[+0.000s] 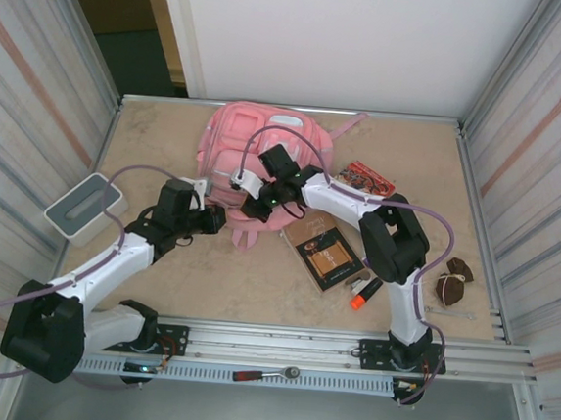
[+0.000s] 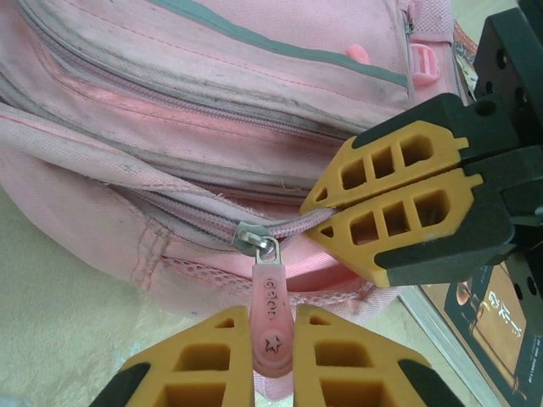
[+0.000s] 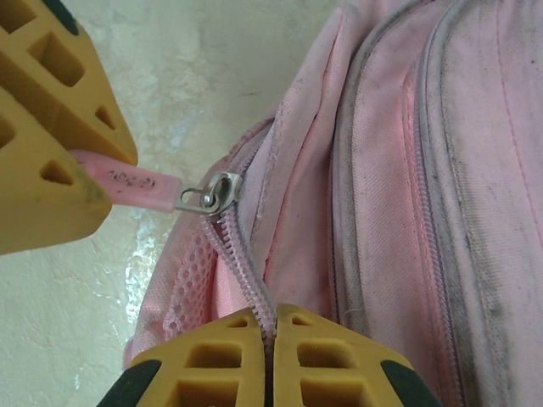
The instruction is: Pack the student bag
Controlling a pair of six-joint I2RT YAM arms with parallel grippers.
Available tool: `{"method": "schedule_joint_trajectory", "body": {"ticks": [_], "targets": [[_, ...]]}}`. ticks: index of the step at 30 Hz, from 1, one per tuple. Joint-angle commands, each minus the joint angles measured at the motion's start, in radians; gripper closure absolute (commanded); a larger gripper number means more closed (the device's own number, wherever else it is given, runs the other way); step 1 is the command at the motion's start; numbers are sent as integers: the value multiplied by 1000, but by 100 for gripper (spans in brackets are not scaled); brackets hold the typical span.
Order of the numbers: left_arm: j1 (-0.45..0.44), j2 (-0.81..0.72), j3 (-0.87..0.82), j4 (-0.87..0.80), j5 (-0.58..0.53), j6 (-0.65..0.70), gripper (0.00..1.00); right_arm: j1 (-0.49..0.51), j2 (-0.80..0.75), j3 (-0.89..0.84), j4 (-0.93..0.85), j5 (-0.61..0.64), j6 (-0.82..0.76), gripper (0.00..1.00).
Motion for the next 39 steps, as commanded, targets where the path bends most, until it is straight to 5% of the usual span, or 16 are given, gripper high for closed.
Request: {"method": "schedule_joint_trajectory", "body": {"ticks": [1, 16, 19, 23, 26, 32, 39], "targets": [[15, -60, 14, -27, -103, -23, 100, -63, -62, 19, -109, 61, -57, 98], [103, 7, 19, -36, -126, -17, 100, -161, -165, -46, -187, 100, -156, 94], [103, -2, 10, 12, -62, -16, 100, -149, -151, -27, -136, 91, -88, 87], [101, -12, 28, 28, -12, -28, 100, -116, -133, 21, -118, 137, -8, 57], [100, -22, 46, 20, 10, -35, 100, -82, -155, 6, -70, 123, 24, 47], [89, -50, 67, -1, 29, -38, 100, -4, -146, -20, 60, 55, 83, 36], [85, -80, 72, -25, 22, -37, 100, 42, -8, 101, 10, 43, 41, 34]]}}
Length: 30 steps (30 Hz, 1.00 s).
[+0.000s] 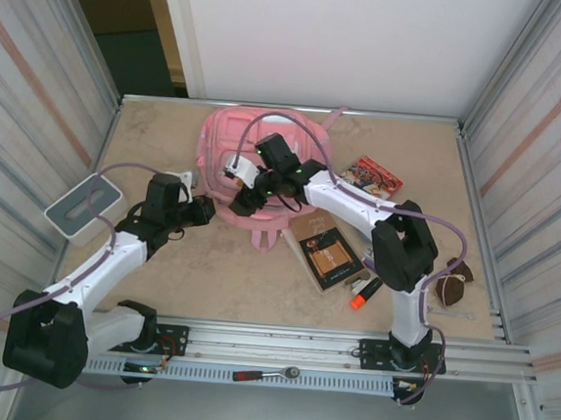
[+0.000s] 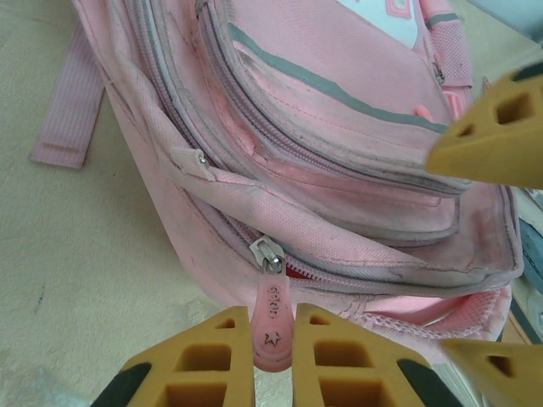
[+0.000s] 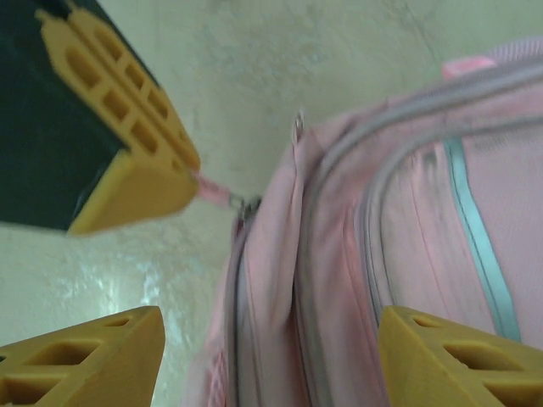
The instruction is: Pack the student bag
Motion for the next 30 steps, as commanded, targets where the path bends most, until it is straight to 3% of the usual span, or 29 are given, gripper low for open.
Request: {"method": "schedule_joint_trajectory", "body": {"ticks": [1, 8, 11, 16, 21, 24, 30], "targets": [[-7, -54, 45, 1, 17, -12, 100, 5, 68, 41, -10, -16, -5, 37], [-7, -84, 46, -31, -48, -17, 100, 5, 92, 81, -15, -14, -29, 87], [-6, -102, 53, -50, -96, -26, 100, -1, 114, 144, -48, -60, -49, 98], [4, -130, 76, -85, -168, -30, 100, -7, 180, 310, -134, -87, -97, 100], [6, -113, 115, -107, -103, -6, 100, -41, 171, 385, -281, -92, -200, 100], [6, -100, 105, -111, -106, -9, 100, -73, 110, 348, -352, -101, -255, 100], [56, -67, 63, -59, -140, -28, 100, -137, -39, 137, -325, -133, -330, 100]]}}
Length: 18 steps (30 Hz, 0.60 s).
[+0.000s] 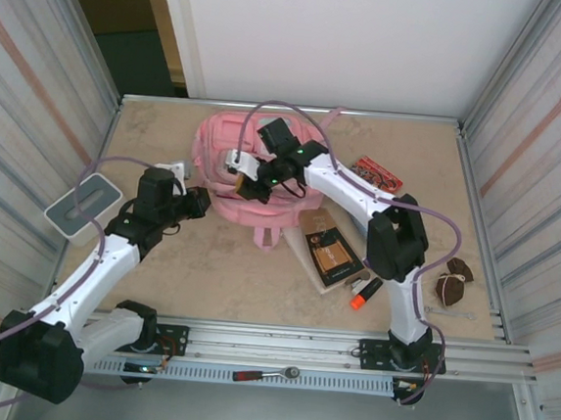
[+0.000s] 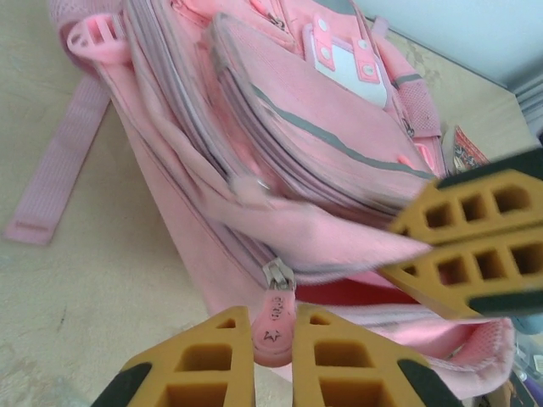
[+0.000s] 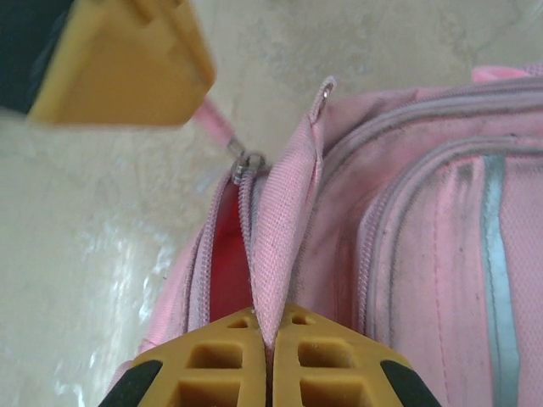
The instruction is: Pack the student bag
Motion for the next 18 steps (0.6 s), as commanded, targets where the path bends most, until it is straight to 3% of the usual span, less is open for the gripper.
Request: {"method": "schedule_joint_trajectory", "body": {"ticks": [1, 10, 18], "targets": [[57, 24, -9, 34, -83, -8, 100, -83, -120, -73, -47, 2, -75, 100], [92, 161, 32, 102, -130, 28, 100, -95, -116, -88, 27, -98, -30, 100], [204, 293, 75, 196, -107, 21, 100, -110, -124, -63, 103, -144, 25, 100]]}}
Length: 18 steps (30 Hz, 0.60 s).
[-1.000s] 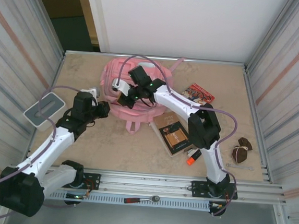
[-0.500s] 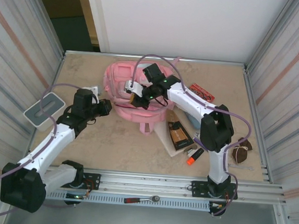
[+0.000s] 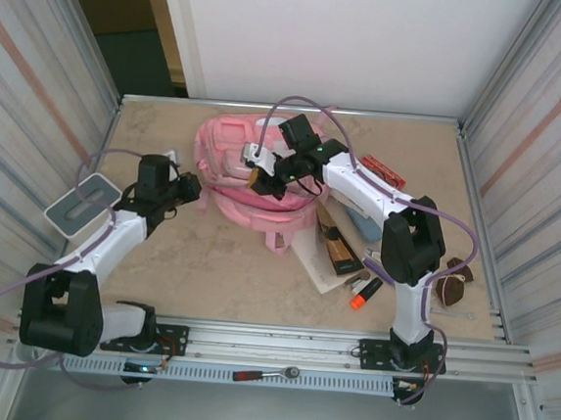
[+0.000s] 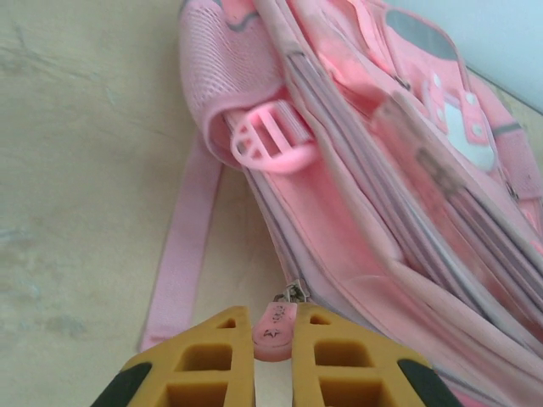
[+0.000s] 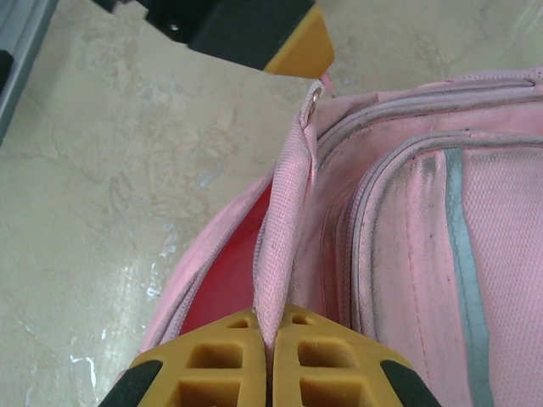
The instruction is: Pack the student bag
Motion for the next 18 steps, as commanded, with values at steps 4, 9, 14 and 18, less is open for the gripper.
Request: {"method": "schedule_joint_trajectory", "body": {"ticks": [4, 9, 14, 18], "targets": [[96, 102, 50, 80, -89, 10, 100, -47, -54, 21, 61, -87, 45, 100], [143, 225, 86, 160, -109, -12, 100, -43, -46, 26, 91, -131, 64, 100], [178, 351, 146, 222, -85, -62, 100, -37, -25, 46, 140, -149, 123, 100], [198, 318, 143, 208, -39, -79, 87, -15, 9, 81, 203, -26, 231, 100]]}}
